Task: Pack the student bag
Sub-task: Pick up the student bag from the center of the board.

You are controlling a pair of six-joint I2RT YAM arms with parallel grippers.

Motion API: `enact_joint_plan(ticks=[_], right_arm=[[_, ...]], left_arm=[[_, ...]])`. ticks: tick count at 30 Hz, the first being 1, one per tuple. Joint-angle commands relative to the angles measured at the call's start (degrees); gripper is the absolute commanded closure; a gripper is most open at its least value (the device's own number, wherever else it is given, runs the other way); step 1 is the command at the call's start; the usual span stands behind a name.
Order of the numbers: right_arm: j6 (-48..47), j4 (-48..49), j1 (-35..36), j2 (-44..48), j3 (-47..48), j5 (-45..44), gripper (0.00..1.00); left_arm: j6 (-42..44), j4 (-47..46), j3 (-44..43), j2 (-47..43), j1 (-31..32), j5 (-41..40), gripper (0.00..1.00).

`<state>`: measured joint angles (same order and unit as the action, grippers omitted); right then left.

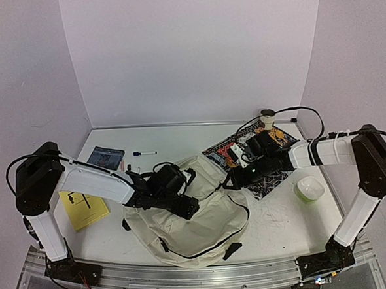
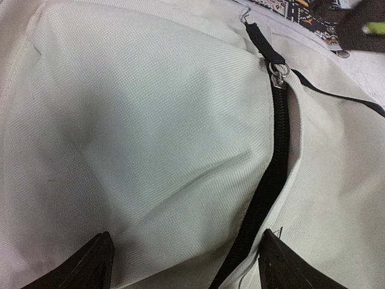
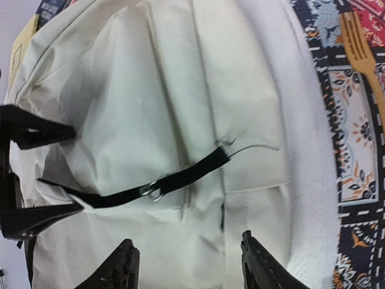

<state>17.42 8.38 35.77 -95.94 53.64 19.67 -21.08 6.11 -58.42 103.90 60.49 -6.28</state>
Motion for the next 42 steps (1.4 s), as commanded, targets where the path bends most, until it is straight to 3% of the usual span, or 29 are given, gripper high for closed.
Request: enact_joint_plan(ticks=[1, 23, 26, 29, 33, 42], right_arm=[[-4.0, -2.5, -3.4, -4.4, 3.7, 0.9, 0.43], [-7.4, 3.1, -6.6, -17.6, 6.8, 11.8, 0.53], [-7.7, 3.6, -6.6, -18.1, 6.7, 12.4, 0.6], [-7.6, 5.2, -6.6, -17.3, 6.0, 14.4, 0.73], [-7.1, 6.7, -6.6, -15.2, 4.7, 15.7, 1.0], [-6.1, 7.5, -6.6, -9.5, 2.7, 15.7, 1.0]], left_arm=[[-0.4, 0.0, 1.0, -2.8, 0.1, -1.3, 0.16], [-0.7, -0.6, 0.8, -3.1, 0.2, -0.5, 0.16], [-0.6, -0.6, 0.3, -3.6, 0.2, -0.3, 0.16], [-0.6, -0.6, -0.9, -4.7, 0.2, -0.5, 0.16], [-0.4, -0.4, -3.4, -5.1, 0.2, -1.0, 0.15], [-0.2, 1.1, -12.9, -0.5, 0.2, -1.2, 0.15]])
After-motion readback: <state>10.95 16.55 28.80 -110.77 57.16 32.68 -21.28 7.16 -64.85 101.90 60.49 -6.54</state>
